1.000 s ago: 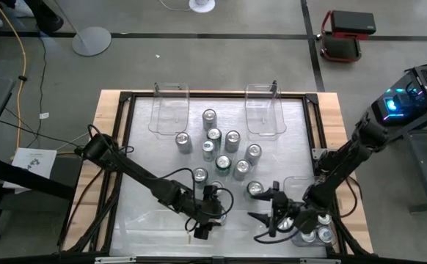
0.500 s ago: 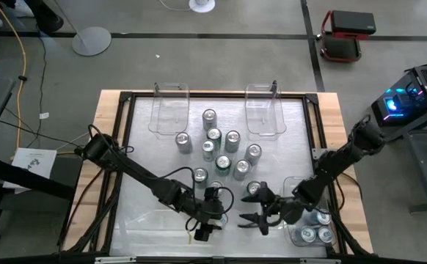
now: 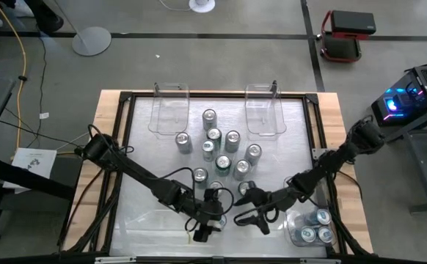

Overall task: Sort soda cans
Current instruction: Put the blue soda can into the bottom right transparent bin

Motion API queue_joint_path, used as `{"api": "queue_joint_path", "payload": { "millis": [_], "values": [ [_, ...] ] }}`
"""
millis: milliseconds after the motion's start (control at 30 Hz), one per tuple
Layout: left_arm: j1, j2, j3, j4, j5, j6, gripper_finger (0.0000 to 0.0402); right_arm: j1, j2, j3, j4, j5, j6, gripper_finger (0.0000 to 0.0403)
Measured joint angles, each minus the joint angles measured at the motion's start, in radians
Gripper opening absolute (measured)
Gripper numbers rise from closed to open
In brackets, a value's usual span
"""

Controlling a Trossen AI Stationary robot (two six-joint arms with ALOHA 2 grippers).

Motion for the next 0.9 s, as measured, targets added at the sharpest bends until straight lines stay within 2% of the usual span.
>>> {"api": "queue_joint_path", "payload": {
  "millis": [100,167,333,400,467,567,667,800,900],
  "values": [
    [0.001,-0.011,0.000,-0.007,0.037,-0.001,0.0296,0.027,-0.001,0.038,-0.012,0.015,-0.117,0.0282],
    [0.001,-0.022,0.000,-0.009,0.047,-0.003,0.0301,0.047,-0.002,0.090,-0.054,0.066,-0.187,0.0282],
    [0.000,-0.070,0.000,-0.024,0.047,-0.009,0.0304,0.066,0.022,0.259,-0.284,0.205,-0.238,0.0282],
    [0.000,-0.098,0.000,-0.045,0.045,-0.012,0.0304,0.065,0.056,0.318,-0.335,0.200,-0.247,0.0282],
    [-0.003,-0.132,0.000,-0.085,0.034,-0.026,0.0304,0.060,0.105,0.368,-0.346,0.150,-0.270,0.0282],
    [-0.018,-0.182,0.000,-0.175,-0.042,-0.045,0.0304,0.050,0.171,0.432,-0.354,0.079,-0.280,0.0283],
    [-0.047,-0.223,0.000,-0.282,-0.171,-0.070,0.0304,0.034,0.216,0.492,-0.383,0.072,-0.275,0.0285],
    [-0.093,-0.260,-0.001,-0.367,-0.307,-0.104,0.0304,-0.001,0.240,0.589,-0.570,0.054,-0.262,0.0303],
    [-0.119,-0.267,-0.001,-0.392,-0.366,-0.122,0.0304,-0.026,0.244,0.657,-0.679,0.011,-0.249,0.0326]
  ]
}}
